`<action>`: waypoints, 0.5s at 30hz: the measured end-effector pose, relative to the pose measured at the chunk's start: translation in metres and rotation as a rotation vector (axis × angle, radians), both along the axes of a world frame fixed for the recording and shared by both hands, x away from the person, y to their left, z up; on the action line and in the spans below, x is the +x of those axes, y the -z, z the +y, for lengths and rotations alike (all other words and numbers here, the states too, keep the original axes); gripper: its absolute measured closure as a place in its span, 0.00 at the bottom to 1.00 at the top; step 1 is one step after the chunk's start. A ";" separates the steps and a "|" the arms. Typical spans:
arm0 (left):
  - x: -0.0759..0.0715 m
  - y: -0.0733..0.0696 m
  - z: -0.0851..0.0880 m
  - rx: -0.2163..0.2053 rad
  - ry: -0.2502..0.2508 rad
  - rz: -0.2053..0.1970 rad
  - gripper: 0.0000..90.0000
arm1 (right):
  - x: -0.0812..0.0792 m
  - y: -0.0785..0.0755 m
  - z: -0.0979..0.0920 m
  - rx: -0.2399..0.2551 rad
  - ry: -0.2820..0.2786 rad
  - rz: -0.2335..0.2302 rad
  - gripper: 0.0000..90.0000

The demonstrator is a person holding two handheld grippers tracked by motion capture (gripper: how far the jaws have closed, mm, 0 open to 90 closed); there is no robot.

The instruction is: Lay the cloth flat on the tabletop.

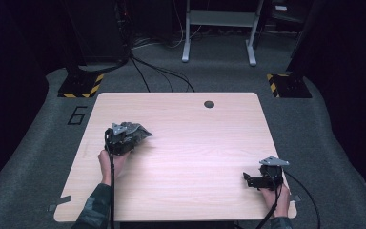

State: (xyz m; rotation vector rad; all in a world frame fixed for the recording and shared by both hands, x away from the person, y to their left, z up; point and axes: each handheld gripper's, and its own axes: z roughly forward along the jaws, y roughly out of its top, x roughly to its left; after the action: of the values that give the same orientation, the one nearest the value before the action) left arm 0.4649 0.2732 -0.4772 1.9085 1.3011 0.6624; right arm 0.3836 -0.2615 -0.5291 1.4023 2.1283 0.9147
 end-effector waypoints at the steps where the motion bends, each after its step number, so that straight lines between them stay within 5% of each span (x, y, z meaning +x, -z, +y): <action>1: -0.001 0.000 -0.001 0.000 0.002 -0.012 0.66 | 0.000 0.000 0.000 0.001 0.000 -0.001 0.04; 15: -0.017 -0.014 -0.030 -0.015 0.110 -0.044 0.66 | 0.000 0.000 0.000 0.001 0.000 0.000 0.04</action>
State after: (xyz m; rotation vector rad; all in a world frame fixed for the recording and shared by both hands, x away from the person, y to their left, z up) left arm 0.4475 0.2435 -0.4632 1.9272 1.1620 0.6336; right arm 0.3836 -0.2615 -0.5291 1.4030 2.1278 0.9153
